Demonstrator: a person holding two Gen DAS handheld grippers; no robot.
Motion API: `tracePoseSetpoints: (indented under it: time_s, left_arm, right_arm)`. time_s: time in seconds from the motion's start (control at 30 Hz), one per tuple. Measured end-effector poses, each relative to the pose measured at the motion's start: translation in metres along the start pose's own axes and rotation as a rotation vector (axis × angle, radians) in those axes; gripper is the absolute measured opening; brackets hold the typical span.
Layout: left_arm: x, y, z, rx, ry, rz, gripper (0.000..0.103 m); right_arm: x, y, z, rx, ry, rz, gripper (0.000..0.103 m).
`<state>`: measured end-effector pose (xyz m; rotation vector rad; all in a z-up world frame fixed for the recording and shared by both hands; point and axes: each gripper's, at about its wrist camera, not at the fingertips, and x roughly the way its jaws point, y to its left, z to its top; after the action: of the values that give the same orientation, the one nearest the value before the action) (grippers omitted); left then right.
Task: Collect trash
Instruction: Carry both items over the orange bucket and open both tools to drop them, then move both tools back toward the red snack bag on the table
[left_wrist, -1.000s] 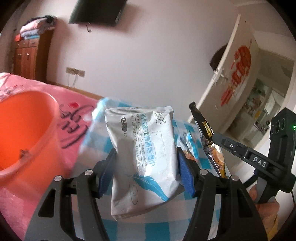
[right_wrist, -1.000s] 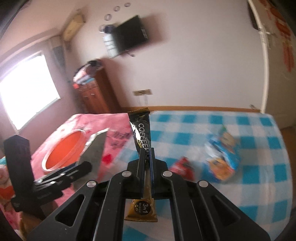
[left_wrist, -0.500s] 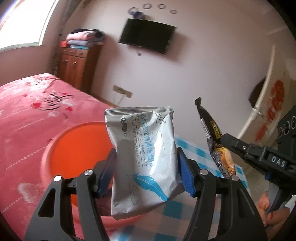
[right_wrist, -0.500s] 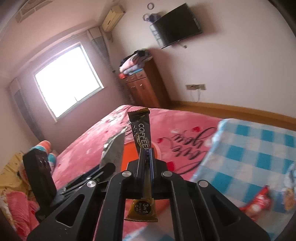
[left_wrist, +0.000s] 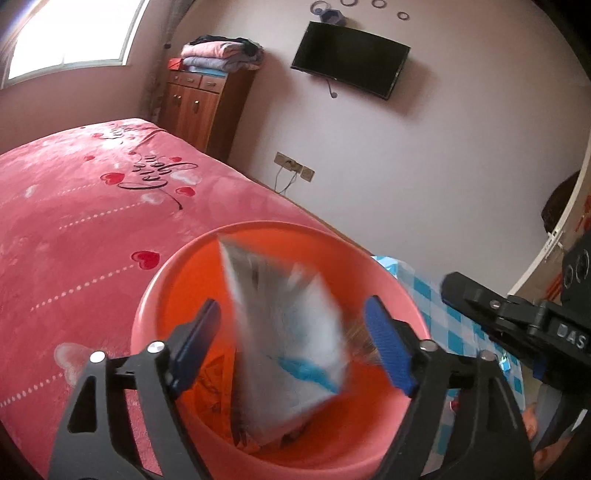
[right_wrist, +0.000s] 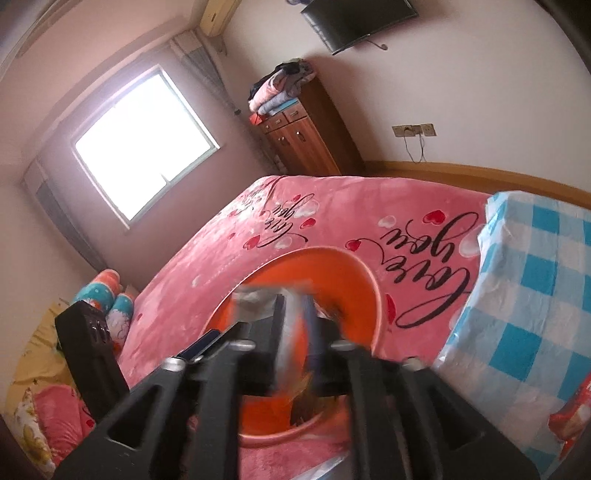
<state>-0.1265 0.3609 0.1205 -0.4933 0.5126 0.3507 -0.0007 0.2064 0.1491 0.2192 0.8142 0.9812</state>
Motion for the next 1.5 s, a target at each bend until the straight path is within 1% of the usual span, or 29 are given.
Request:
tracePoseSetpoints:
  time_s: [0.03,0.07,0.13,0.23,0.37,0.47,0.57,0.67,0.7,0.87,1.03,1.1,1.23,1.27,1.4,1.43,1.5]
  left_arm:
    - [-0.002,0.000,-0.001,0.006,-0.010,0.006,0.088]
    - [-0.002,-0.001,-0.002,0.012,-0.015,0.012,0.088]
    - [-0.004,-0.004,-0.004,0.030,-0.028,0.015,0.088]
    - [-0.008,-0.011,-0.007,0.066,-0.056,0.001,0.088]
    - [-0.014,-0.025,-0.013,0.119,-0.118,-0.032,0.088]
    - [-0.018,-0.038,-0.017,0.155,-0.162,-0.052,0.091]
    - [-0.024,-0.045,-0.021,0.139,-0.215,-0.102,0.091]
    - [-0.030,-0.052,-0.026,0.133,-0.259,-0.140,0.091]
    - [-0.031,-0.055,-0.027,0.140,-0.260,-0.146,0.091]
    - [-0.032,-0.070,-0.034,0.170,-0.246,-0.176,0.091]
    - [-0.028,-0.089,-0.040,0.207,-0.215,-0.192,0.091]
    - [-0.023,-0.098,-0.045,0.223,-0.191,-0.195,0.091]
    - [-0.009,-0.116,-0.055,0.271,-0.135,-0.208,0.091]
    - [-0.003,-0.123,-0.059,0.291,-0.110,-0.219,0.091]
    - [0.011,-0.142,-0.073,0.331,-0.064,-0.244,0.091]
    - [0.014,-0.146,-0.075,0.338,-0.058,-0.246,0.091]
    - [0.017,-0.156,-0.082,0.374,-0.075,-0.239,0.091]
  right_arm:
    - [-0.006,-0.004,-0.002,0.010,-0.014,-0.013,0.065]
    - [-0.012,-0.010,-0.004,0.019,-0.033,-0.022,0.076]
    - [-0.027,-0.019,-0.010,0.026,-0.069,-0.036,0.076]
    - [-0.047,-0.030,-0.020,0.014,-0.104,-0.119,0.086]
    - [-0.070,-0.044,-0.037,-0.008,-0.139,-0.207,0.090]
    - [-0.083,-0.052,-0.050,-0.018,-0.156,-0.247,0.090]
    - [-0.095,-0.058,-0.061,-0.036,-0.168,-0.299,0.090]
    - [-0.103,-0.062,-0.070,-0.050,-0.183,-0.326,0.090]
    - [-0.107,-0.063,-0.073,-0.056,-0.189,-0.337,0.090]
    - [-0.122,-0.070,-0.080,-0.072,-0.221,-0.366,0.091]
    - [-0.135,-0.080,-0.087,-0.075,-0.235,-0.388,0.092]
    - [-0.139,-0.087,-0.090,-0.071,-0.239,-0.402,0.092]
    - [-0.148,-0.107,-0.093,-0.040,-0.244,-0.420,0.092]
    - [-0.151,-0.113,-0.093,-0.031,-0.245,-0.427,0.092]
    - [-0.161,-0.138,-0.097,0.006,-0.248,-0.462,0.092]
    - [-0.163,-0.144,-0.098,0.015,-0.248,-0.469,0.092]
    - [-0.168,-0.157,-0.100,0.035,-0.247,-0.487,0.092]
